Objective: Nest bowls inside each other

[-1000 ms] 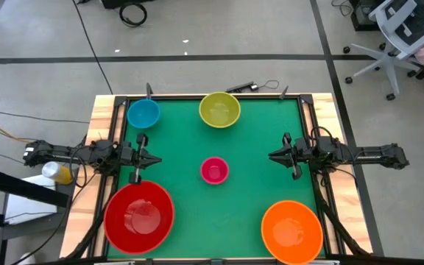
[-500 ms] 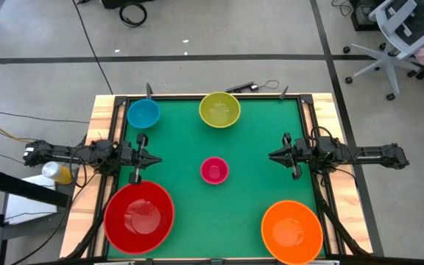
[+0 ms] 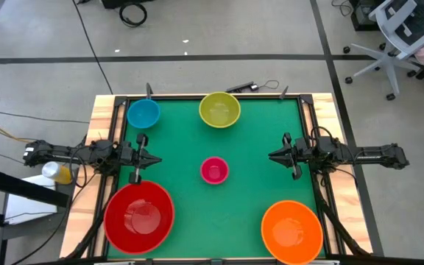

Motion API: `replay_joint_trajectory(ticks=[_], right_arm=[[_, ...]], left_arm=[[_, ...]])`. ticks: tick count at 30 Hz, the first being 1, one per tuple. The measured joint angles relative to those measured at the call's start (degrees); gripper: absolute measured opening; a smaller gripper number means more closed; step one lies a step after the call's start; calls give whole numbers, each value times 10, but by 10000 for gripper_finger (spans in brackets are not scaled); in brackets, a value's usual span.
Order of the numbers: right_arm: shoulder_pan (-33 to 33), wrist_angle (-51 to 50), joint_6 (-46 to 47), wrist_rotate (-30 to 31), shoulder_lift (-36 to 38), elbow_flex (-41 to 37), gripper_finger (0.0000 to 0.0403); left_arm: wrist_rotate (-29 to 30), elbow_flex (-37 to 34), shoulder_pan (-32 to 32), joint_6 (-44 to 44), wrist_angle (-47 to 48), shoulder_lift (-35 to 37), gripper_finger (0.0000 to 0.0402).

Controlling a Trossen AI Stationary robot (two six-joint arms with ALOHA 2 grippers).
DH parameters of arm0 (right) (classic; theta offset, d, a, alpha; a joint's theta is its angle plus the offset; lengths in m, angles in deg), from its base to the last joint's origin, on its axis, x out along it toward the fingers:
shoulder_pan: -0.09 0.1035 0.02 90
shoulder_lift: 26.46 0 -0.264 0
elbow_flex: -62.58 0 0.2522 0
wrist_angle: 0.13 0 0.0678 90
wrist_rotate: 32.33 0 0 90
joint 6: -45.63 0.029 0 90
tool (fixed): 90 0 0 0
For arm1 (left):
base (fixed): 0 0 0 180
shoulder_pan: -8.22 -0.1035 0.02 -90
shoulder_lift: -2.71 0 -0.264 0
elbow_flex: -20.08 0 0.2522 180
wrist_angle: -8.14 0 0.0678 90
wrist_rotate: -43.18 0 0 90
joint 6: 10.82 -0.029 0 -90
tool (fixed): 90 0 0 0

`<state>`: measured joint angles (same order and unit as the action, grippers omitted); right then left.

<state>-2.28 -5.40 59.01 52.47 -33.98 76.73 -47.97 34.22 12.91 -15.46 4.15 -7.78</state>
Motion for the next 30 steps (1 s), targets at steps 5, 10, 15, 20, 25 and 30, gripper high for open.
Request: replay_joint_trajectory(ticks=[5,10,15,20,25,30], right_arm=[[0,0,0,0,0,0,64],[0,0,0,0,0,0,64],[0,0,0,0,0,0,64],[0,9,-62,17,0,0,64],[0,54,-89,41,0,0,64],[0,132,-50,71,0,0,64]], left_arm=[[0,0,0,0,0,0,2],[0,0,0,0,0,0,2],[0,0,0,-21,-13,0,2],[0,0,0,-22,-15,0,2],[0,0,0,-20,-17,0,2],[0,0,0,-20,-34,0,2]])
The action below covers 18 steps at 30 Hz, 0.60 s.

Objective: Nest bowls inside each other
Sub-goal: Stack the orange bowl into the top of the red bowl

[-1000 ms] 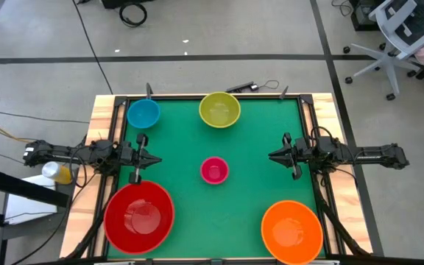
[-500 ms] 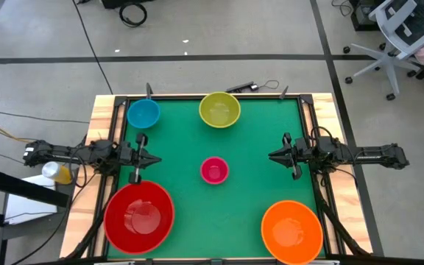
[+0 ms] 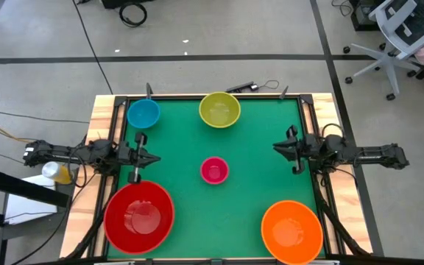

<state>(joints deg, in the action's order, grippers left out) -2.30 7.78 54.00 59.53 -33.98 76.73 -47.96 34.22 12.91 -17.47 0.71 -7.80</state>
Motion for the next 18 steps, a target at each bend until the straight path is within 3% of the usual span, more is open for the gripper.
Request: replay_joint_trajectory(ticks=[6,9,11,18], right_arm=[[0,74,-16,58,-1,0,64],[-1,100,-21,164,-5,0,64],[-8,71,-5,225,-15,9,64],[-56,-154,93,235,-141,121,66]], left_arm=[[0,0,0,0,-18,0,2],[0,0,0,0,-19,0,2],[0,0,0,-10,-18,-5,2],[91,0,-25,-40,-101,-56,12]])
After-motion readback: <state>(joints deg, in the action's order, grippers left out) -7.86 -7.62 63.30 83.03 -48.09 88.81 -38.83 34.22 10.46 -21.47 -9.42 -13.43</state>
